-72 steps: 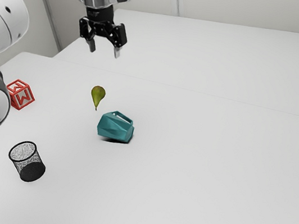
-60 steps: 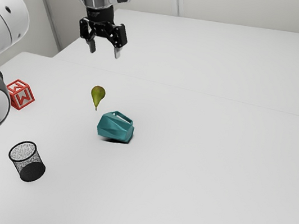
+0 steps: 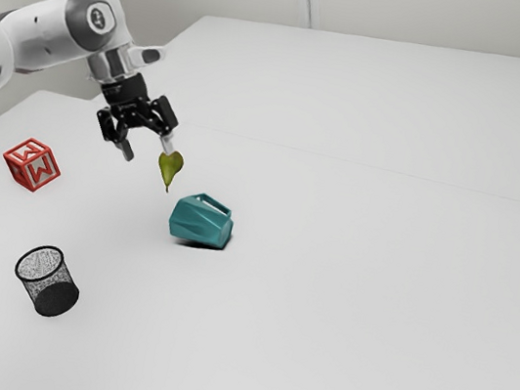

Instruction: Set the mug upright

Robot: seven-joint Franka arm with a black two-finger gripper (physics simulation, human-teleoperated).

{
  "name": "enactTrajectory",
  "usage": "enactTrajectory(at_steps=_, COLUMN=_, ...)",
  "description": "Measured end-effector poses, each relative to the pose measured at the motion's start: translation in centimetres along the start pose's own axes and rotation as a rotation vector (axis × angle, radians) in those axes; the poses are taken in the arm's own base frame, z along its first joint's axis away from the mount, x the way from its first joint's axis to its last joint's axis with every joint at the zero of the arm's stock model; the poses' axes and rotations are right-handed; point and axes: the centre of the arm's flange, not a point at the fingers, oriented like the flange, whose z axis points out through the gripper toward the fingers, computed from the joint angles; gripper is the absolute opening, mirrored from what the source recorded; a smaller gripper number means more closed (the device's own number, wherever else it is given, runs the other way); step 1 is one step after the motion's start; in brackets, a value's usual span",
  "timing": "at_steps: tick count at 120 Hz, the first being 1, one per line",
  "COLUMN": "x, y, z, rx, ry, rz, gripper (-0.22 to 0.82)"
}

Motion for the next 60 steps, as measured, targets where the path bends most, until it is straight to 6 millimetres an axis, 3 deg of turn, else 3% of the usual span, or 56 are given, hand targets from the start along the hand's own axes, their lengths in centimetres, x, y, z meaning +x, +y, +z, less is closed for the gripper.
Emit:
enactTrajectory(at_steps=14, x=1.4, y=-2.4, z=2.0, rx=-0.09, ry=0.03, rz=0.026, gripper=0.6)
enactTrajectory(at_steps=29, x=3.7, y=-3.8, z=5.3, rx=-0.176, ry=0.058, rz=0.075, gripper=0.6)
enactTrajectory(at_steps=60, x=6.1, y=-6.3, z=9.5, rx=-0.288, ry=0.125, rz=0.166, gripper=0.6)
